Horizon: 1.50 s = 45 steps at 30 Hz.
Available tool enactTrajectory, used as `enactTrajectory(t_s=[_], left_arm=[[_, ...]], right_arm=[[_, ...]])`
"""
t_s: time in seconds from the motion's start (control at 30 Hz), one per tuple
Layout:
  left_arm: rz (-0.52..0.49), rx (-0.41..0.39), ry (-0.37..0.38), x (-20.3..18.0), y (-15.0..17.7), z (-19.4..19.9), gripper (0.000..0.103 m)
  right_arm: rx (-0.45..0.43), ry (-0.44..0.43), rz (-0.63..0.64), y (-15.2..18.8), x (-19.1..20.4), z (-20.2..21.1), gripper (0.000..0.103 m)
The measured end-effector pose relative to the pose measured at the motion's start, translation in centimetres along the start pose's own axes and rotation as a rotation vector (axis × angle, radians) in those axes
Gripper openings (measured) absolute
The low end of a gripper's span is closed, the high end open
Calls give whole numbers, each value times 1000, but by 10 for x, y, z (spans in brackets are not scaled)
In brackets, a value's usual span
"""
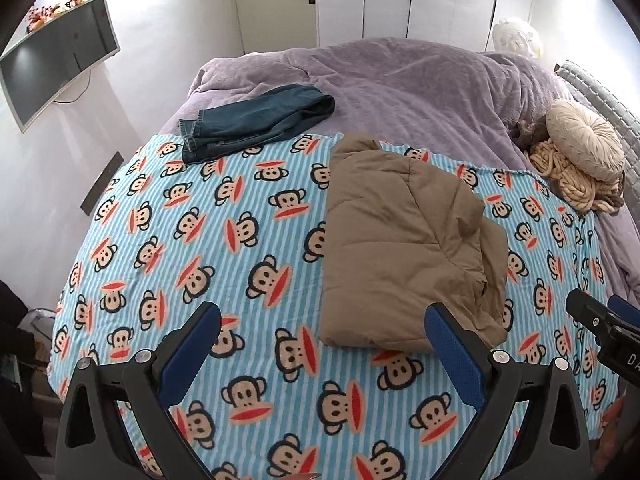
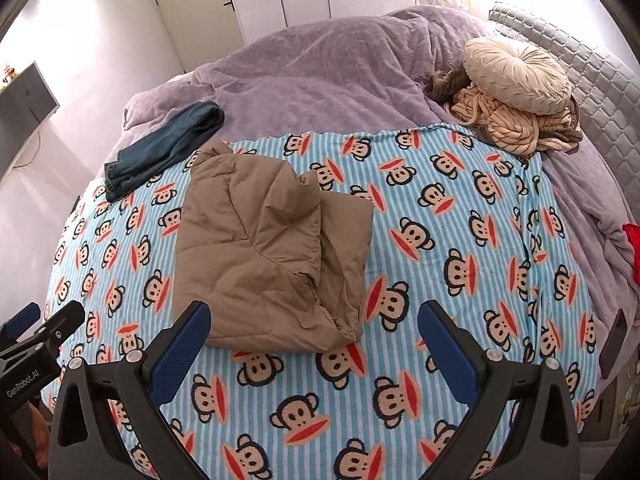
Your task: Fold large clothes
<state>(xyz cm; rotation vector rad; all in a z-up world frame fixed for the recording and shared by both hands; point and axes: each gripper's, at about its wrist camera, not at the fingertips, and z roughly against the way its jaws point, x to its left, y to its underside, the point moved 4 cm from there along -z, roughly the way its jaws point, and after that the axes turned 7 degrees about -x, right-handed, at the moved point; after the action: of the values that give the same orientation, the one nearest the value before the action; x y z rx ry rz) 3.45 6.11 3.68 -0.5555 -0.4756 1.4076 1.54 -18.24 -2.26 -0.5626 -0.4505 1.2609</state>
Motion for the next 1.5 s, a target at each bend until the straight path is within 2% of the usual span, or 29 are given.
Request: enactTrajectory(t_s=[1.5], left_arm=[[-28, 5, 6, 2, -6, -7, 102]], right_arm=[[-12, 21, -7, -4, -1, 7, 103]])
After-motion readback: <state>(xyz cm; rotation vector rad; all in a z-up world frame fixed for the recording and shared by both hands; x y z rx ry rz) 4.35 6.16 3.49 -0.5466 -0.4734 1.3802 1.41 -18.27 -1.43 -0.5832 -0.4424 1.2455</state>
